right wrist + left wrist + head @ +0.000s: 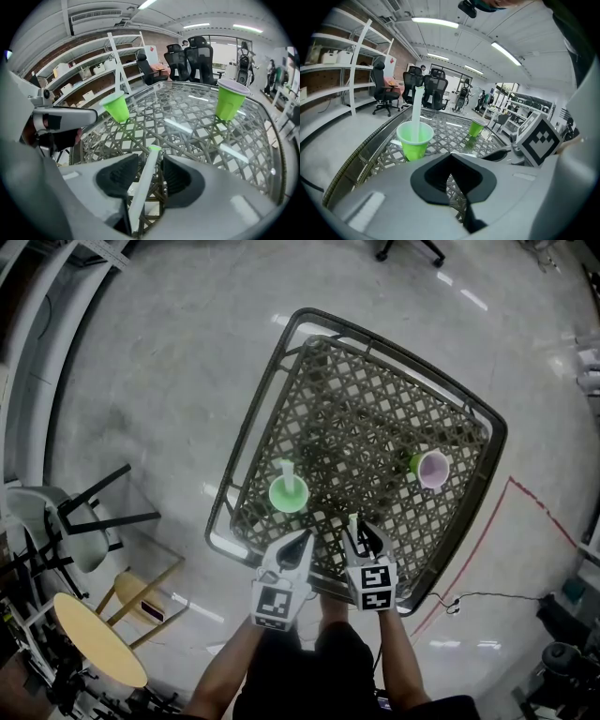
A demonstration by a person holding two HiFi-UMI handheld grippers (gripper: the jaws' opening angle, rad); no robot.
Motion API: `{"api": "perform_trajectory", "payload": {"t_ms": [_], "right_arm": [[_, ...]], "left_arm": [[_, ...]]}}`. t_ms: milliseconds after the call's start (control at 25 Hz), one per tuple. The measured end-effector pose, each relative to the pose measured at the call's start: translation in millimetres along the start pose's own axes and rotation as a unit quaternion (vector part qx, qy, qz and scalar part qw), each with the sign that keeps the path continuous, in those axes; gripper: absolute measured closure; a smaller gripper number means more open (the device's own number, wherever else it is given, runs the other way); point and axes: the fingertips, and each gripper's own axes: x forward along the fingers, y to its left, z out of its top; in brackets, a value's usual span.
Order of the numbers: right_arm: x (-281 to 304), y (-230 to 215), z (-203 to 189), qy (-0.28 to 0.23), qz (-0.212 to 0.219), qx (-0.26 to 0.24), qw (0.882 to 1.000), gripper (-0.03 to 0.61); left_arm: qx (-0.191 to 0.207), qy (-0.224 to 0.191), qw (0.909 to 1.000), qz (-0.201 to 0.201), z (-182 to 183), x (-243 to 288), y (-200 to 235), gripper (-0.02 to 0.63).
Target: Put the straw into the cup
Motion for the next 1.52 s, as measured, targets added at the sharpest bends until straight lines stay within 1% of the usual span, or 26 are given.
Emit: {"api": "perform_trajectory", "payload": {"t_ms": [160,280,440,720,880,1040,1160,1280,1520], "right_arm": [[1,-1,-1,0.005,-0.006,-0.011,1.000,0.423],[1,-3,-1,0.008,-0.013,-0.016,1.000,0.438],[1,-8,-1,0.011,-0.024,-0.015,1.000,0.480],[1,-10,0,0.011,-0.026,-0.011,1.000,0.525],[-4,-5,5,0.004,-0.024,-0.012,1.000,0.529],[-11,-2,15,-0.010,-0.021,-0.013,1.000,0.531],[-18,-1,25,-0.027,-0.021,-0.010,0.999,0.531],[-29,0,35,-0.042,-0.022,-0.008,0.999,0.531],[-58,4,58,-0.077,-0.026,-0.003,0.997,0.531]], "left_arm": [[0.002,0.003,1.0000,0.002,-1,1,2,0.607],[0.014,0.009,0.9999,0.003,-3,1,4,0.607],[-0.003,0.003,1.0000,0.002,-1,0,3,0.607],[0.009,0.006,0.9999,0.003,-1,-1,4,0.607],[-0.004,-0.006,1.0000,0.003,5,-6,2,0.607],[-0.004,-0.023,0.9997,0.006,16,-11,3,0.607],[0.007,-0.023,0.9997,0.007,21,-15,2,0.607],[0.004,-0.029,0.9996,0.008,23,-21,-1,0.607],[0.025,-0.046,0.9987,0.001,48,-35,-13,0.607]]}}
